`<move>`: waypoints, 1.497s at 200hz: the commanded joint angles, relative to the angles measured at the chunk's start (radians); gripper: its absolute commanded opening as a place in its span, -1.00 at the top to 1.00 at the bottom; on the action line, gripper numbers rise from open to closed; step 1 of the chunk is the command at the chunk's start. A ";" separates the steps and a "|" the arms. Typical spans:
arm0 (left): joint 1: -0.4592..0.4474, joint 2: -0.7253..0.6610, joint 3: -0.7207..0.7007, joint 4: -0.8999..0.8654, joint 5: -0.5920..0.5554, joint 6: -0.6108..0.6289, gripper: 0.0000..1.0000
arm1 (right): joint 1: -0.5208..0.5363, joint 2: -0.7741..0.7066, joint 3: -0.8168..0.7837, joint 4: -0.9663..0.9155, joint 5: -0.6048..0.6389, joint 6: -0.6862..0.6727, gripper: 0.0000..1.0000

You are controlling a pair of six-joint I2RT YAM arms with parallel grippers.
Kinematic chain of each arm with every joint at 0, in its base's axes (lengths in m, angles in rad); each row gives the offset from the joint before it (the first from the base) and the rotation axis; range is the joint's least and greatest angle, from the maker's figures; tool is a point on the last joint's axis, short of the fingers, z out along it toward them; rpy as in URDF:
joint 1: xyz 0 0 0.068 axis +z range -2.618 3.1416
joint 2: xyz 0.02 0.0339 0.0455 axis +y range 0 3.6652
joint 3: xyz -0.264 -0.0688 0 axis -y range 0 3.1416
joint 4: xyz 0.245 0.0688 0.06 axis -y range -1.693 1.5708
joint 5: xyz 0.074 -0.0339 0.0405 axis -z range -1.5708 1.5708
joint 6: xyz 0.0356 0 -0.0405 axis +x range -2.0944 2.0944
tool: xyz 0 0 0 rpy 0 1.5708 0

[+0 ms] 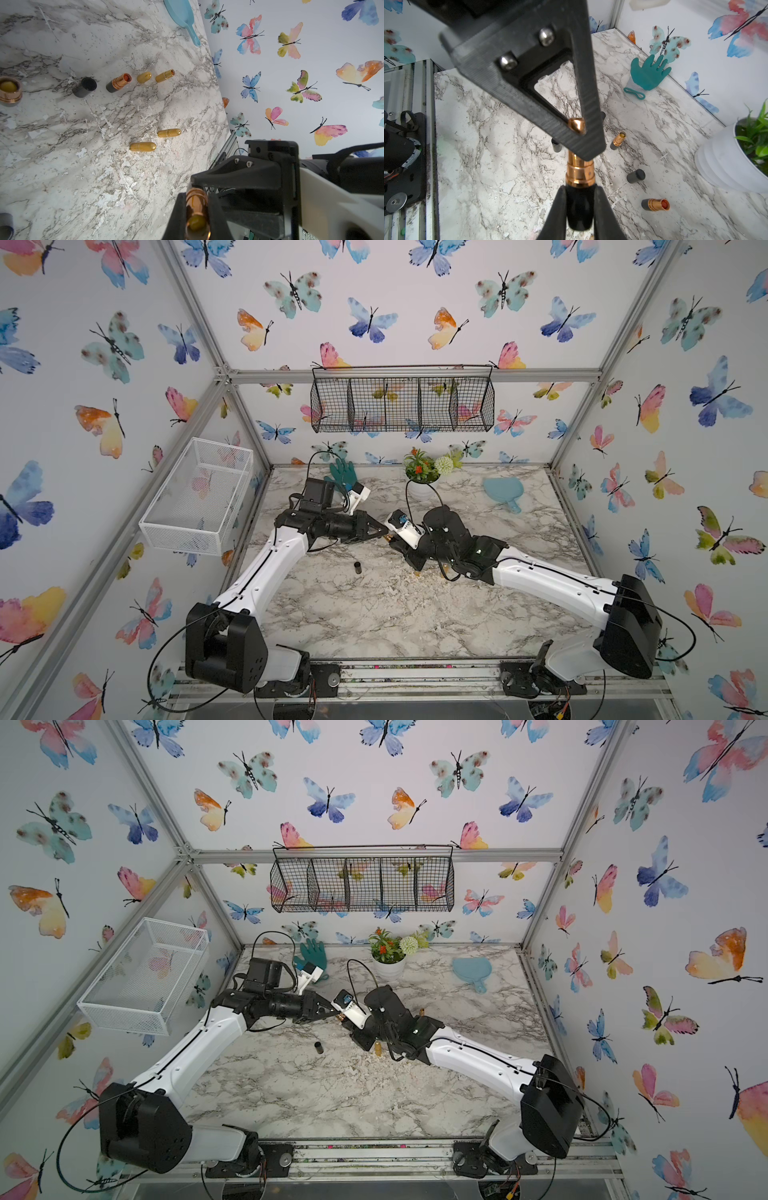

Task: Open the lipstick cap
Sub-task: Place the lipstick at the center of the board.

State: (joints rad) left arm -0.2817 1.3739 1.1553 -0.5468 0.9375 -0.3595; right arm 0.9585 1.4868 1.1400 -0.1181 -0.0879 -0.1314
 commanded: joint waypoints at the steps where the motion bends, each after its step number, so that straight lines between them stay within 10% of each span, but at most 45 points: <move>1: -0.001 -0.005 0.005 0.005 0.014 0.015 0.82 | 0.008 0.020 0.035 -0.004 0.055 0.011 0.35; 36: -0.001 -0.019 0.016 0.007 -0.076 0.004 0.83 | 0.008 0.001 0.031 -0.025 0.112 0.010 0.10; 85: -0.072 -0.071 -0.024 0.023 -0.630 0.022 0.81 | 0.008 -0.106 -0.026 -0.009 0.216 0.004 0.02; 127: -0.224 -0.064 -0.162 0.138 -0.880 0.043 0.74 | 0.008 -0.137 -0.044 -0.007 0.274 0.011 0.02; 299: -0.366 0.149 -0.282 0.244 -1.087 -0.005 0.72 | 0.008 -0.118 -0.044 -0.030 0.306 0.010 0.03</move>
State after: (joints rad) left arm -0.6376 1.5108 0.8658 -0.2897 -0.1112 -0.3614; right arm 0.9619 1.3785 1.1023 -0.1452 0.1978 -0.1242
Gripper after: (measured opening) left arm 0.149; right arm 0.489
